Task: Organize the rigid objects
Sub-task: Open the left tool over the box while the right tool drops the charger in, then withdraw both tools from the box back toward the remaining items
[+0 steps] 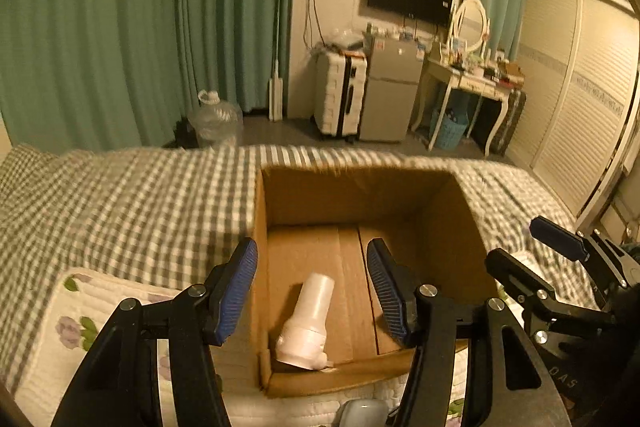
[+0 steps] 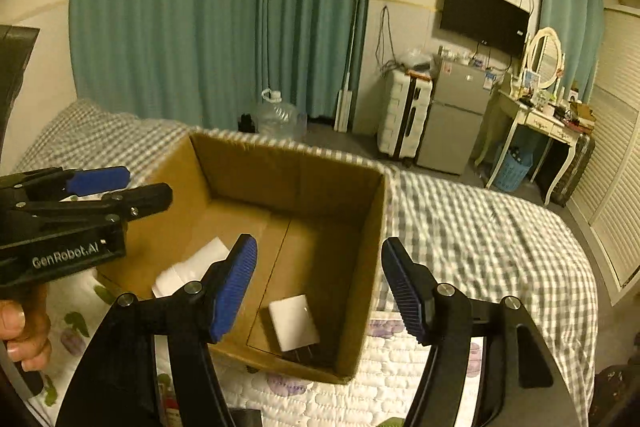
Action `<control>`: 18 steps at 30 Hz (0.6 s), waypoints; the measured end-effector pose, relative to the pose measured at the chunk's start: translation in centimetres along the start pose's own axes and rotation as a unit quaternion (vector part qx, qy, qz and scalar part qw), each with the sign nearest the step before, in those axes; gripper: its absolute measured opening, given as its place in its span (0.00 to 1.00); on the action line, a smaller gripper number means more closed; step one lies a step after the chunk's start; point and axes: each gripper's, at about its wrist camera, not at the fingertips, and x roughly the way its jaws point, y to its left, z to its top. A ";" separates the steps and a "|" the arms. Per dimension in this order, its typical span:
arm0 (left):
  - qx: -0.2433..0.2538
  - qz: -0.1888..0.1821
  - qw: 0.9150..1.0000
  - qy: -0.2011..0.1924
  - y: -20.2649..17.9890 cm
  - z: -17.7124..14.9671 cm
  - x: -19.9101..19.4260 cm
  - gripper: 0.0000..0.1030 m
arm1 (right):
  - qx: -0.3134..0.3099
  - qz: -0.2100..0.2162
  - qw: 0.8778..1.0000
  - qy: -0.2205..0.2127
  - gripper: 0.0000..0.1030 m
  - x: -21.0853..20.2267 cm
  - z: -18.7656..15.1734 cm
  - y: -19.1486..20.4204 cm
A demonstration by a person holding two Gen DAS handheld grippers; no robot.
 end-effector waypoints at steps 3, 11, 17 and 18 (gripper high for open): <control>-0.004 -0.003 1.000 -0.024 0.4 0.9 -2.7 0.58 | 0.008 -0.004 1.000 -0.019 0.64 -2.3 0.9 -0.2; -0.003 -0.004 0.997 -0.074 0.6 1.8 -9.7 0.58 | 0.007 -0.016 0.996 -0.090 0.87 -10.2 2.7 0.4; -0.002 -0.004 0.995 -0.101 0.4 1.9 -14.2 0.58 | 0.016 -0.017 0.992 -0.126 0.93 -15.9 3.5 0.8; -0.002 -0.002 0.994 -0.106 0.4 1.9 -14.9 0.58 | 0.015 -0.017 0.991 -0.131 0.95 -16.8 3.6 0.9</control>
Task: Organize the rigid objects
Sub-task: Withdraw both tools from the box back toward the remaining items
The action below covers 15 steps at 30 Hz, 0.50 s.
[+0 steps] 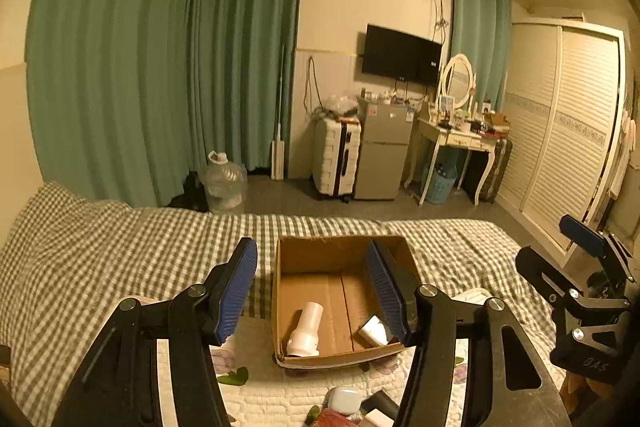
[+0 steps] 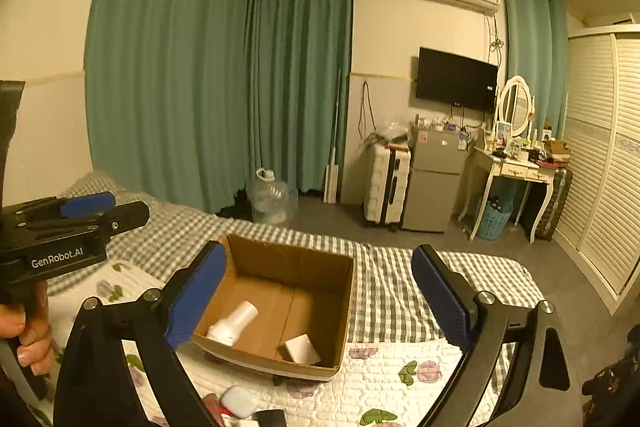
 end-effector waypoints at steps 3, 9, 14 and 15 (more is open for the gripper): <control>-0.006 0.003 1.000 -0.013 0.3 0.2 -2.1 0.62 | -0.002 -0.001 1.000 -0.019 1.00 -2.6 0.8 0.5; -0.007 0.008 0.999 -0.037 0.6 -0.1 -5.6 0.62 | -0.008 0.001 0.999 -0.035 1.00 -6.4 1.7 1.2; 0.001 -0.005 0.999 -0.040 0.1 -1.6 -7.3 0.62 | -0.002 -0.005 0.999 -0.041 1.00 -8.9 1.4 2.2; 0.005 -0.007 0.999 -0.040 0.0 -1.9 -7.5 0.62 | -0.001 -0.005 0.999 -0.041 1.00 -9.2 1.3 2.3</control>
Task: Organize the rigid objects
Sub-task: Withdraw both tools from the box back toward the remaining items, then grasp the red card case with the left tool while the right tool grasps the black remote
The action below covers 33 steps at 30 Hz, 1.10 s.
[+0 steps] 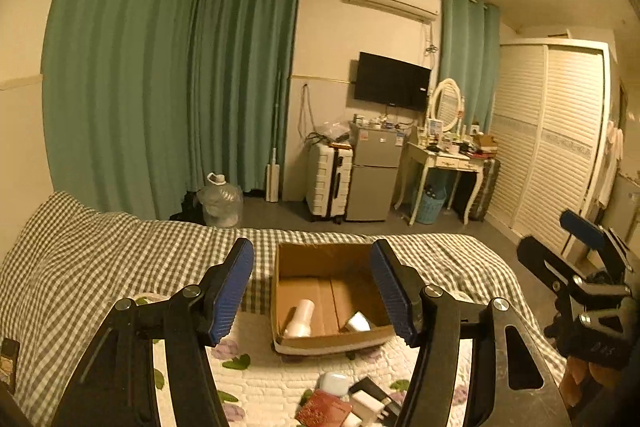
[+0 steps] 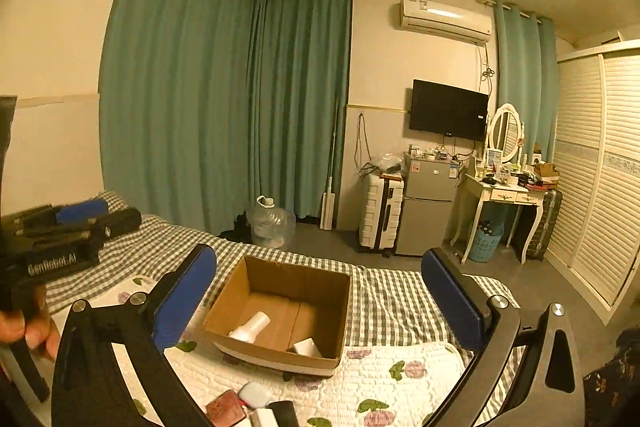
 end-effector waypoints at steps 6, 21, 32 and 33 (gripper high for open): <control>0.012 -0.012 1.000 0.019 -0.6 -1.9 0.0 0.62 | -0.008 -0.005 1.000 -0.001 1.00 -1.3 -1.1 0.9; 0.081 -0.021 0.992 0.090 -0.6 -8.7 4.9 0.62 | -0.020 -0.023 0.997 0.074 1.00 1.8 -7.1 0.0; 0.102 -0.055 0.973 0.199 0.2 -15.2 10.5 0.62 | -0.021 -0.018 0.983 0.180 1.00 6.1 -15.4 -1.4; 0.103 -0.057 0.971 0.207 0.3 -15.5 10.8 0.62 | -0.022 -0.018 0.982 0.188 1.00 6.5 -16.1 -1.4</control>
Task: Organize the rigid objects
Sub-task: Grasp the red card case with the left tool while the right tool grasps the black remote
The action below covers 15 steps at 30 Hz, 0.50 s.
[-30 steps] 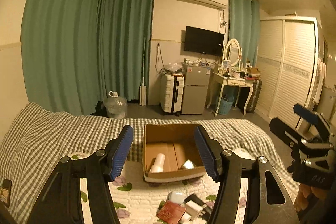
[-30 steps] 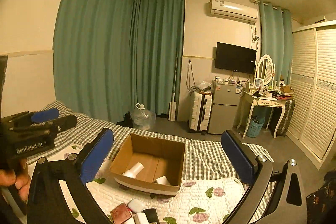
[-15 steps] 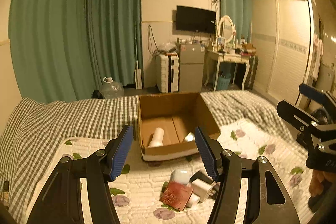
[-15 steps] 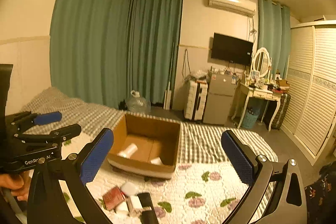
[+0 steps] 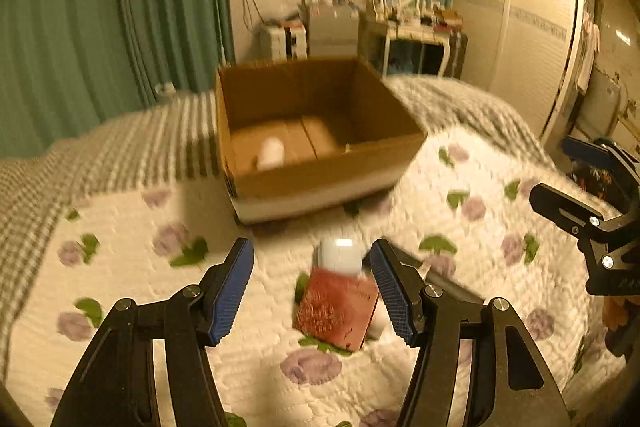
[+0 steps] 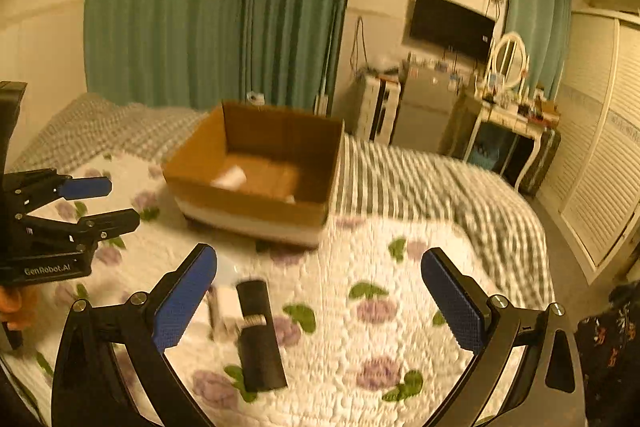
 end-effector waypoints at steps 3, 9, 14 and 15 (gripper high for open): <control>0.008 -0.016 1.000 0.026 -0.2 -1.1 1.7 0.62 | 0.000 0.007 1.000 0.026 0.99 1.7 -1.3 -0.1; 0.032 -0.066 0.992 0.099 -0.8 -3.6 5.6 0.62 | -0.007 0.020 0.997 0.075 0.97 5.3 -3.8 0.6; 0.015 -0.109 0.983 0.145 -0.1 -4.7 8.2 0.62 | -0.020 0.026 0.992 0.121 0.97 8.1 -5.9 1.4; 0.003 -0.122 0.982 0.146 0.3 -4.6 8.3 0.62 | -0.025 0.028 0.991 0.129 0.97 8.5 -6.3 1.6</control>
